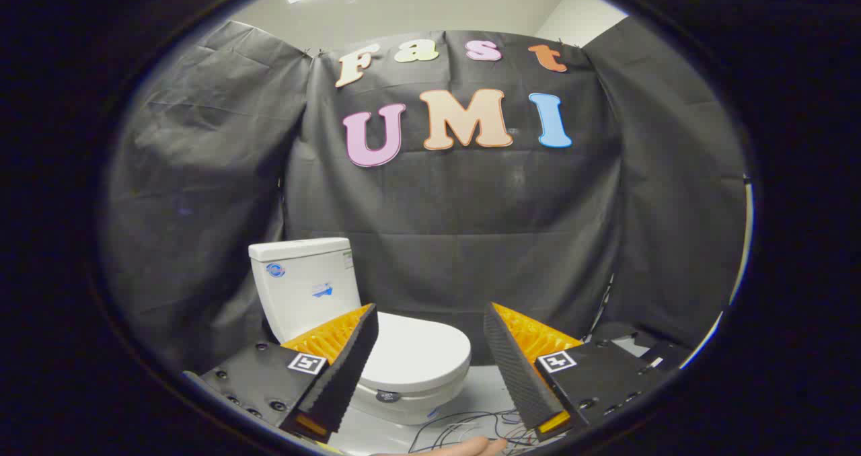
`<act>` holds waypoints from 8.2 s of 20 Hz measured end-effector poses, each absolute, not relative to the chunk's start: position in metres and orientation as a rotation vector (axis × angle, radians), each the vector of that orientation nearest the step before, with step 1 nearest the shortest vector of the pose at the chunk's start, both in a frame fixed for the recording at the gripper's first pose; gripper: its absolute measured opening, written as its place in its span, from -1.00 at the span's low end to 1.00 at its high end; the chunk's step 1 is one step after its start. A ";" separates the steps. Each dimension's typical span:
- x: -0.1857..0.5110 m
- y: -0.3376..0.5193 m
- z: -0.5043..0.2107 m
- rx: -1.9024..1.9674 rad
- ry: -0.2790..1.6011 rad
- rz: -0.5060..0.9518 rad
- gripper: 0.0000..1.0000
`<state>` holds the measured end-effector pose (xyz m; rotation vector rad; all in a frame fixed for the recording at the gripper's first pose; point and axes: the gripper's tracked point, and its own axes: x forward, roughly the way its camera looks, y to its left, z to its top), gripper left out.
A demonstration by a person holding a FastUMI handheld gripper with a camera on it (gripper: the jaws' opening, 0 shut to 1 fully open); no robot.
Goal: Open the toilet lid.
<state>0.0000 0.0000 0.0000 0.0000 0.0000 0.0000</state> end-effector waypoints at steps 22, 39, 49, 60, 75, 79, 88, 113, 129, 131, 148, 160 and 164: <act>0.003 -0.001 0.003 0.020 -0.024 -0.002 0.96; 0.118 0.038 -0.064 0.243 -0.007 0.013 0.95; 0.113 0.021 -0.163 0.695 0.071 -0.161 0.95; 0.089 0.038 -0.284 1.185 0.294 -0.318 0.92; 0.098 0.082 -0.317 1.378 0.344 -0.184 -0.07; 0.117 0.069 -0.322 1.446 0.366 -0.300 -0.66; 0.113 0.073 -0.323 1.389 0.367 -0.257 -0.99; 0.126 0.109 -0.181 1.085 0.248 -0.248 -0.99; 0.154 0.154 -0.117 0.888 0.314 -0.251 -0.99; 0.156 0.159 -0.110 0.865 0.314 -0.238 -0.99; 0.186 0.221 -0.058 0.765 0.293 -0.156 -0.99; 0.209 0.264 -0.039 0.660 0.324 -0.118 -0.98; 0.216 0.279 -0.035 0.640 0.336 -0.109 -0.98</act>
